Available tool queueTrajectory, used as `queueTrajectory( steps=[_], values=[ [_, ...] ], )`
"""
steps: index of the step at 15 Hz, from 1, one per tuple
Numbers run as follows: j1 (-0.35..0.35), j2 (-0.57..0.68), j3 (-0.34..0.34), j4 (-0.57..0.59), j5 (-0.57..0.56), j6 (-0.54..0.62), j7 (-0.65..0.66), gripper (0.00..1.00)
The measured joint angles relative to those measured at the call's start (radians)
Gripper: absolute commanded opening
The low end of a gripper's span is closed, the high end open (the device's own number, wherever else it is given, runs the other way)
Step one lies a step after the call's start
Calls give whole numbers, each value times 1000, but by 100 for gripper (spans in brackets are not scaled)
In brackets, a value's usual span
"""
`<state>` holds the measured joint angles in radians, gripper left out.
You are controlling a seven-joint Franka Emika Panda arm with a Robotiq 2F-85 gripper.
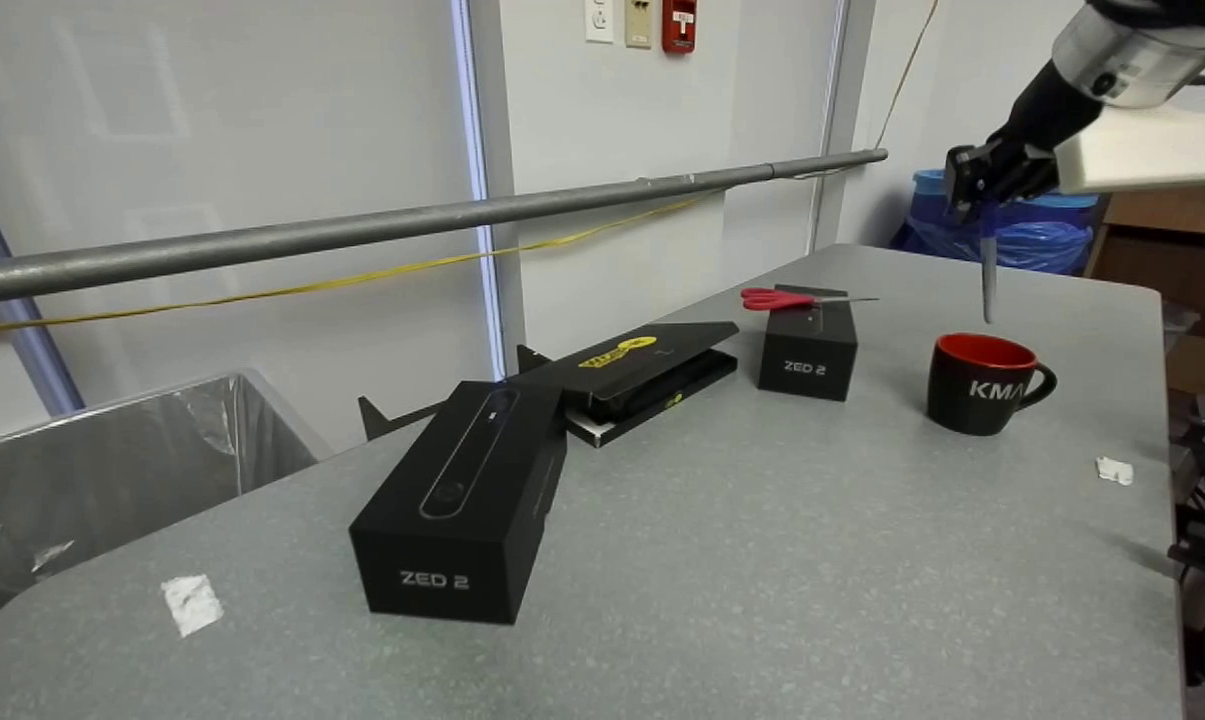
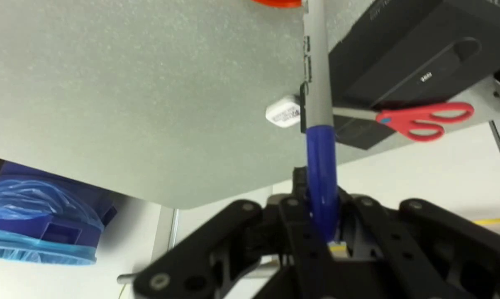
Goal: Remove the blue pen from the red and black mug
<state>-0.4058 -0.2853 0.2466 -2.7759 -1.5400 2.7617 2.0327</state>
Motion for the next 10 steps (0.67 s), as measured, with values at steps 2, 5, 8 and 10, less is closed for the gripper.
queueTrajectory(
  steps=[2, 5, 8, 10],
  values=[
    [6, -49, 0, 7, 1, 33, 0, 2],
    [22, -67, 0, 20, 5, 161, -2, 2],
    [49, 18, 15, 85, 18, 256, -3, 2],
    [60, 123, 36, 144, 47, 284, -23, 2]
  ],
)
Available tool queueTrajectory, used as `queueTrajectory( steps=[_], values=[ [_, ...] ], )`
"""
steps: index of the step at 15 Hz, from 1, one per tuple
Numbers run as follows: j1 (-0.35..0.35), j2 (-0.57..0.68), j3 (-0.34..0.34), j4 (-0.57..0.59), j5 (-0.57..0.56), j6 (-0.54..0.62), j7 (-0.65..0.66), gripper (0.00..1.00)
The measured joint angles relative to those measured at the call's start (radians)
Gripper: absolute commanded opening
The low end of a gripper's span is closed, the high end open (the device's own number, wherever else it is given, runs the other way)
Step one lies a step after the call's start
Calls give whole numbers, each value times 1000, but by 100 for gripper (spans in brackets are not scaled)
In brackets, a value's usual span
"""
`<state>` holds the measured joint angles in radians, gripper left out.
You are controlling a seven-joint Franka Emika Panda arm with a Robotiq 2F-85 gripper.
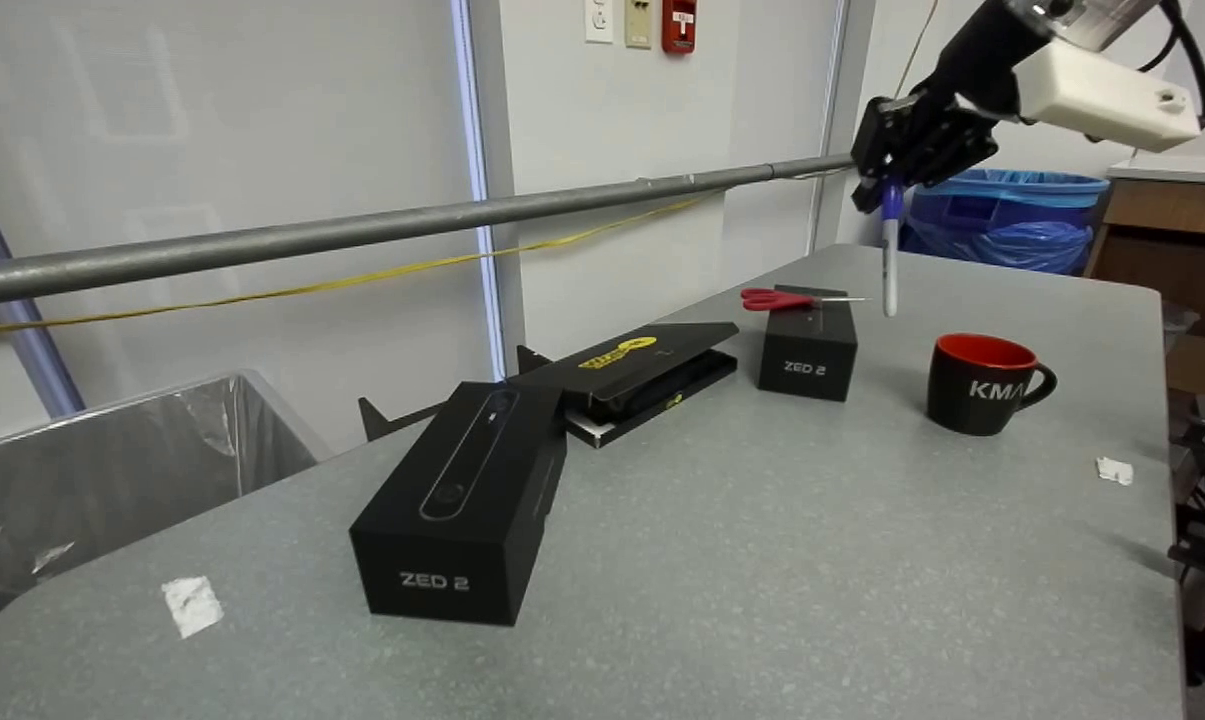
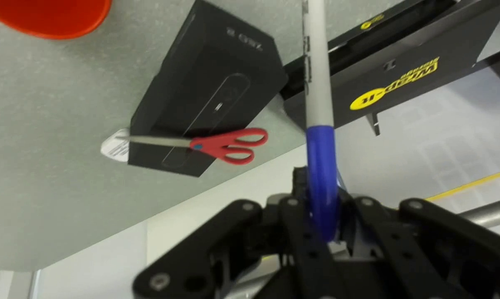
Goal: Remove the blue pen from the red and black mug
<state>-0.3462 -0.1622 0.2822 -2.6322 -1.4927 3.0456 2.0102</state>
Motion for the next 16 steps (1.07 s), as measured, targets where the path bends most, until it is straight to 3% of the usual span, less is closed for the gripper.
queueTrajectory(
  steps=[5, 8, 10, 11, 13, 16],
  values=[
    [2, 294, 35, 103, 197, 11, -216, 2],
    [107, 474, -41, 161, 433, -19, -440, 2],
    [110, 588, -5, 229, 550, -83, -542, 2],
    [104, 632, 19, 266, 595, -118, -581, 33],
    [142, 678, 6, 325, 746, -146, -702, 41],
    [149, 689, 24, 393, 775, -208, -733, 63]
  ],
)
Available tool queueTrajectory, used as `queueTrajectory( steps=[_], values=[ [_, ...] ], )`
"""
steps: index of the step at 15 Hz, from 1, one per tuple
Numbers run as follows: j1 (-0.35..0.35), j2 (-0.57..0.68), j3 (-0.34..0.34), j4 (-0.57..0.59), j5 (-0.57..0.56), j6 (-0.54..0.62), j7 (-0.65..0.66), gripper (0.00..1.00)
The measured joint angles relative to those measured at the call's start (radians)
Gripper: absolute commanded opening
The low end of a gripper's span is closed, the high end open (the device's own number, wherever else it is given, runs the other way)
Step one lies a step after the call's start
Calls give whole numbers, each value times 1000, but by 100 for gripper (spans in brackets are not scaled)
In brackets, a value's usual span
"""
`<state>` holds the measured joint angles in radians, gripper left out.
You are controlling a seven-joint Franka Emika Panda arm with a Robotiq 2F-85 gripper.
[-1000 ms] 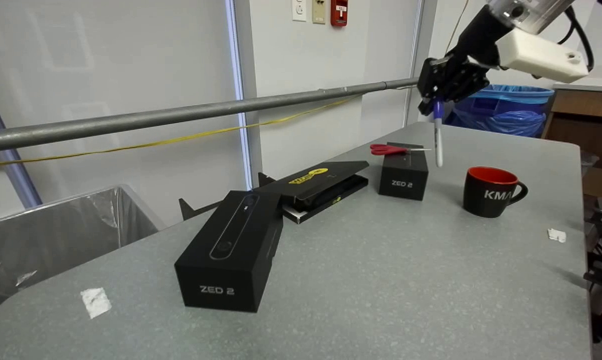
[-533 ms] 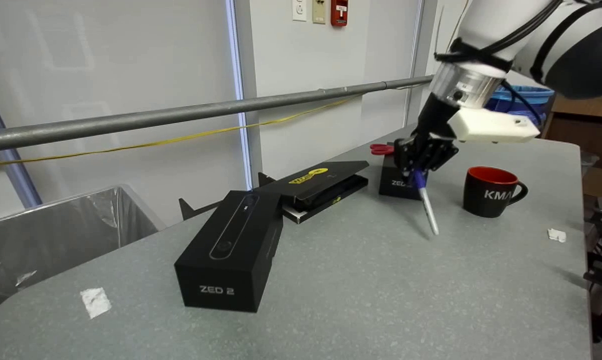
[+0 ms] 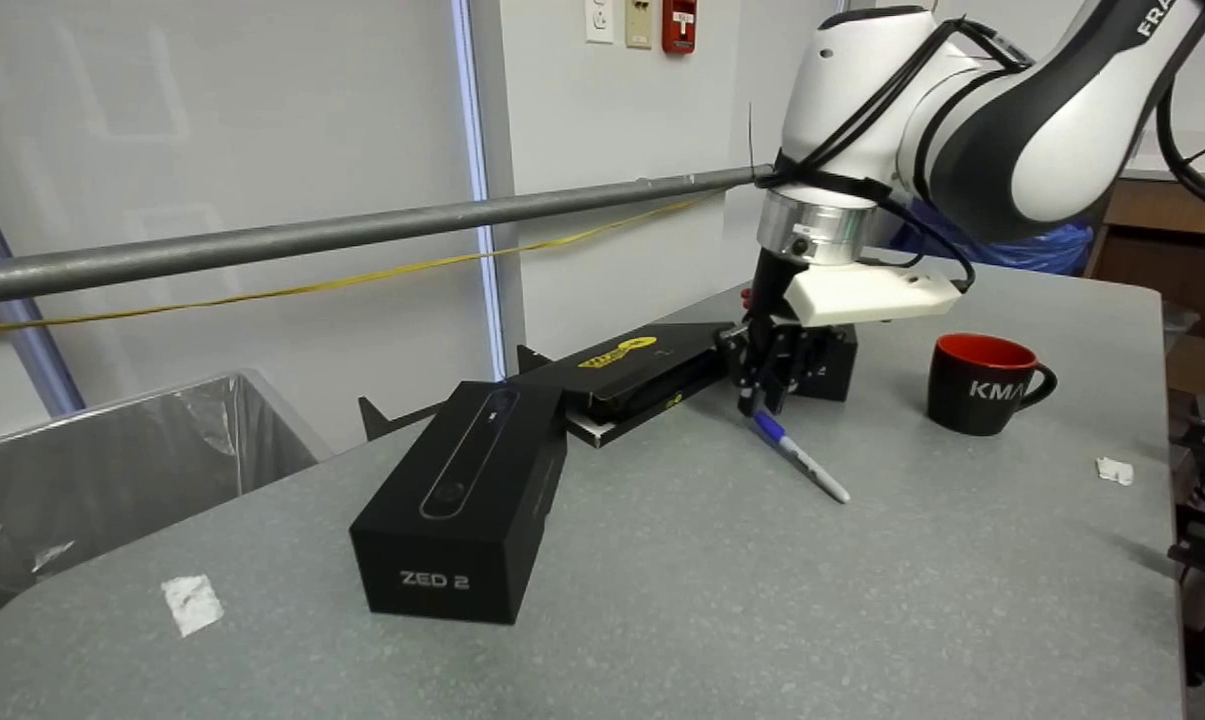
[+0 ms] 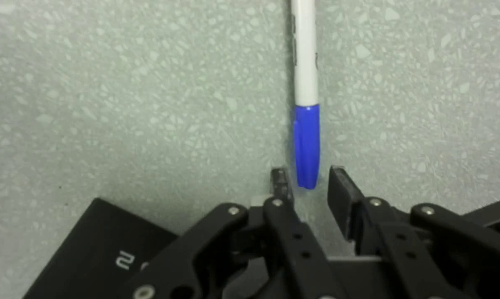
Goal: Remove the blue pen from the red and black mug
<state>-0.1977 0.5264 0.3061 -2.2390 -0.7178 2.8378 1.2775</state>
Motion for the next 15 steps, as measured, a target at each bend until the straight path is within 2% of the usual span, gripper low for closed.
queueTrajectory(
  steps=[2, 4, 5, 10, 12, 15],
  values=[
    [21, -7, -16, 25, 40, -14, -25, 79],
    [104, -19, -95, 41, 151, -13, -106, 95],
    [146, -22, -133, 47, 199, -13, -138, 99],
    [305, -24, -273, 65, 358, -13, -242, 100],
    [340, -24, -303, 67, 395, -13, -267, 100],
    [356, -24, -318, 68, 408, -13, -280, 100]
  ],
)
